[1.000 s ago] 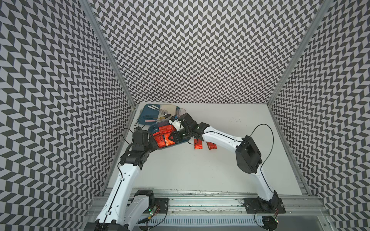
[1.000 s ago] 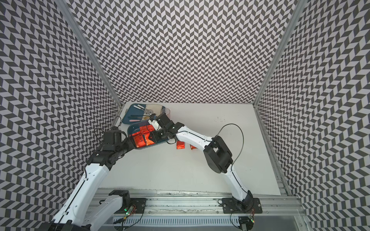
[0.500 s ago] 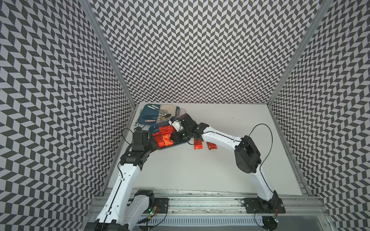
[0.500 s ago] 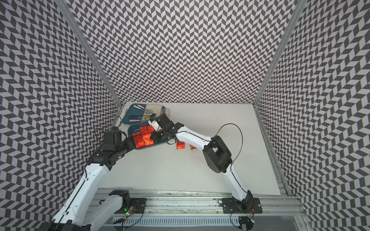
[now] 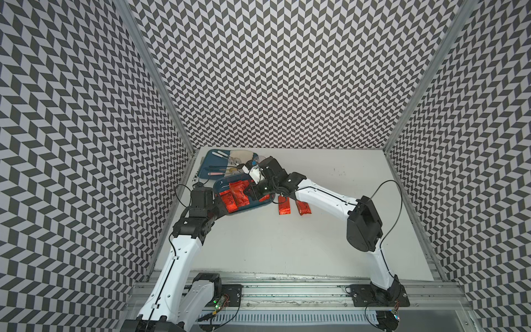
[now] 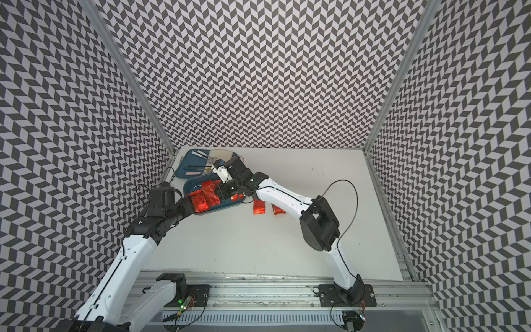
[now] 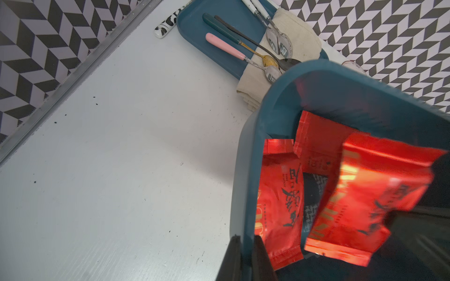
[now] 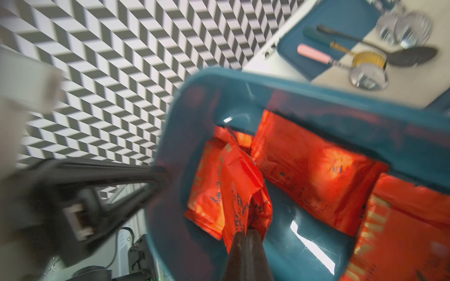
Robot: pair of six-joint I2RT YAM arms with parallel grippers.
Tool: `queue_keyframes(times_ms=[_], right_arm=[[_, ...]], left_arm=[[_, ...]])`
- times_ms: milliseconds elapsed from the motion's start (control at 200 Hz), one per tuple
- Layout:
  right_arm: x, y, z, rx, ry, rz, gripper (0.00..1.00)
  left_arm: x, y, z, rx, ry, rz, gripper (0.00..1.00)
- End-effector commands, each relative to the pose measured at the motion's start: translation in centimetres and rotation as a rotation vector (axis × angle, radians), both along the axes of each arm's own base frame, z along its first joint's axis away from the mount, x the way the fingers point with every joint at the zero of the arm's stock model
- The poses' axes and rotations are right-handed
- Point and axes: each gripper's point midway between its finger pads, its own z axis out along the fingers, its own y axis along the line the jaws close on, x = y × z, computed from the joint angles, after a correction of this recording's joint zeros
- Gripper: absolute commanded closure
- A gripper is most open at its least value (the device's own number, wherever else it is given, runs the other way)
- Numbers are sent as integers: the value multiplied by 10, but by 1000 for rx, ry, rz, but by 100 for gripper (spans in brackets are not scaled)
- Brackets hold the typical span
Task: Take the tea bags out of the storage box
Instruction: Pick up the tea bag from the storage box.
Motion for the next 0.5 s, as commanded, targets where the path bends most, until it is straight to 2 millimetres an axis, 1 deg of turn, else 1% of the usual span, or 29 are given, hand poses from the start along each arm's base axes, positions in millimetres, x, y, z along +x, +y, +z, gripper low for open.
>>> queue_keyframes(times_ms=[0,55,145,230,300,406,441,456,486,496], right_arm=[[14,-23,49,56,-77,-46,100],[21,-36,53,52,-80,-61,100],[36,-65,60,43,-85,-108,100],[52,-102,59,26,-67,-170,100],[62,-136,46,-18,-37,-229,100],[73,-195,9,-111,62,-339,100],[77,-218,-3,-136,96,-377,100],[78,-226,-6,-143,107,-389,100],[78,-243,-18,-163,144,-415,100],[79,-248,-18,-163,146,-421,100]], left_arm=[[7,-1,13,-9,-64,-6,100],[7,-1,13,-7,-65,-5,100],[7,-1,12,-7,-63,-6,100],[7,-1,13,-8,-64,-6,100],[7,-1,13,-8,-66,-6,100],[7,-2,15,-10,-72,-10,100],[7,-2,15,-10,-73,-13,100],[7,-2,15,-8,-75,-10,100],[7,-1,15,-7,-76,-5,100],[7,-1,16,-9,-78,-7,100]])
